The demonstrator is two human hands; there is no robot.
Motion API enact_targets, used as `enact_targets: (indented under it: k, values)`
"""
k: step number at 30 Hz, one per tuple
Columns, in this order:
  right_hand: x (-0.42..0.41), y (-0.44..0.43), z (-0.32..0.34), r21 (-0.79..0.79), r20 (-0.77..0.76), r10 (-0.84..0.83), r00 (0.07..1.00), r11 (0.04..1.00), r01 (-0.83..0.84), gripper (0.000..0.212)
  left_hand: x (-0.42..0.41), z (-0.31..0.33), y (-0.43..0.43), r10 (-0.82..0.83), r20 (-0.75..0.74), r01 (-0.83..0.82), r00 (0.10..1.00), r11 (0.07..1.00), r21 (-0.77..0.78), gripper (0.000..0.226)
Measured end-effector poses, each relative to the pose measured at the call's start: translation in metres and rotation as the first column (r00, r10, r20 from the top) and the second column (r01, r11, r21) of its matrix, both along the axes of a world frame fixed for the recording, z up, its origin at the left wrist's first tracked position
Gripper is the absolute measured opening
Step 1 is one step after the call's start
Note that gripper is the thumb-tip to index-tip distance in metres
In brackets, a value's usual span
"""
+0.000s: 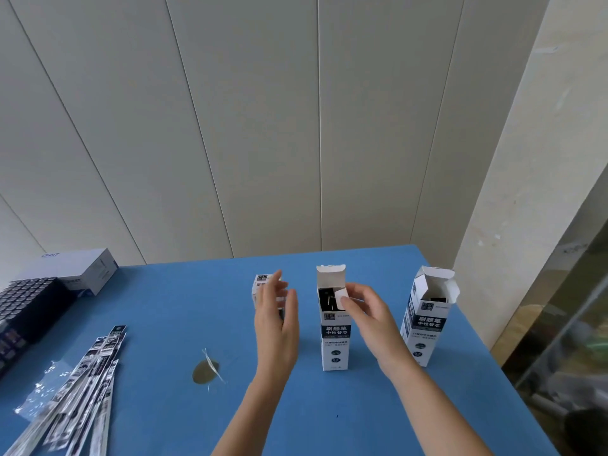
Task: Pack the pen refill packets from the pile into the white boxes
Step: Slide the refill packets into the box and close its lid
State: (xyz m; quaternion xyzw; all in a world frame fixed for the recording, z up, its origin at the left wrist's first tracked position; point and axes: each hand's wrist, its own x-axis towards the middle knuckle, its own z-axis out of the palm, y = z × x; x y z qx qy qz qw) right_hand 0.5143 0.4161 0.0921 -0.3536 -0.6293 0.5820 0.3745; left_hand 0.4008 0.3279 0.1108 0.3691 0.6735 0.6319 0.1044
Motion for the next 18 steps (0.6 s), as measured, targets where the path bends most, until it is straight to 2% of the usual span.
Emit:
enact_targets:
  k: [1,4,7,10,12,15,18]
  values:
    - [0.000,-0.001,0.000,-0.008,-0.003,0.001,1.000,1.000,-0.001,0.019,0.001,0.002,0.002,-0.062,0.040,0.063,0.997,0.997,-0.041,0.029]
    - [-0.001,-0.003,0.002,-0.027,-0.020,0.005,1.000,1.000,-0.006,0.018,0.008,0.011,0.012,-0.214,-0.040,0.208,0.976,0.970,-0.124,0.029]
    - [-0.001,-0.005,0.003,-0.041,-0.031,-0.002,1.000,0.999,0.001,0.019,0.016,0.015,0.018,-0.252,-0.089,0.238,0.964,0.961,-0.143,0.027]
    - [0.001,-0.005,0.003,-0.045,-0.026,-0.010,1.000,0.999,0.008,0.019,0.016,0.011,0.019,-0.241,-0.064,0.233,0.968,0.965,-0.119,0.025]
    - [0.002,-0.005,0.004,-0.045,-0.032,-0.013,0.999,0.999,0.012,0.017,0.016,0.008,0.017,-0.257,0.008,0.257,0.966,0.964,-0.066,0.026]
    - [0.003,-0.005,0.002,-0.041,-0.041,-0.014,0.999,0.999,0.013,0.016,0.019,0.003,0.013,-0.349,0.210,0.352,0.913,0.936,0.025,0.031]
    - [0.004,-0.005,-0.001,-0.028,-0.041,-0.001,0.999,1.000,0.000,0.016,0.020,-0.005,0.011,-0.396,0.262,0.409,0.880,0.913,0.005,0.030]
